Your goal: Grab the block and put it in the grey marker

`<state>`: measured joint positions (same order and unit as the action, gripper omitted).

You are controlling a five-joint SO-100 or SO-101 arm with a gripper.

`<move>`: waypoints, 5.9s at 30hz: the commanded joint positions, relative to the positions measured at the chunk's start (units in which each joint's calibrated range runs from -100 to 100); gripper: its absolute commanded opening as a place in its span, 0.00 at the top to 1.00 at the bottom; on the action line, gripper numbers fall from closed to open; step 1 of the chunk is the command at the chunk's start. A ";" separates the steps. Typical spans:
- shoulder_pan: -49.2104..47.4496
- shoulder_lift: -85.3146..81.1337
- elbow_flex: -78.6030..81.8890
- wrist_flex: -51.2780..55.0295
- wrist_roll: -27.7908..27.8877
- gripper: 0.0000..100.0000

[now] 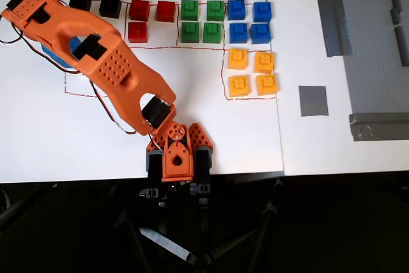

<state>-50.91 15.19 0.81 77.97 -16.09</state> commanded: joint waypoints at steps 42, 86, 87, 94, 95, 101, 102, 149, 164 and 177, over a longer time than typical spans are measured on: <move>97.00 -25.47 10.31 9.62 34.24 1.00; 129.28 18.05 -38.80 6.93 52.06 1.00; 129.36 18.31 -38.71 6.93 51.97 1.00; 130.44 19.43 -38.62 7.26 52.21 0.75; 130.61 19.35 -38.62 7.50 52.50 0.72; 131.19 18.74 -39.35 9.95 53.58 0.60; 131.19 18.66 -39.71 10.68 53.68 0.60; 59.89 -25.04 7.23 13.38 9.77 0.99; 48.74 -25.30 2.23 12.56 6.20 1.00; 45.17 -24.69 0.14 12.72 6.01 1.00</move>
<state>-4.82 -2.48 8.99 89.83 -9.40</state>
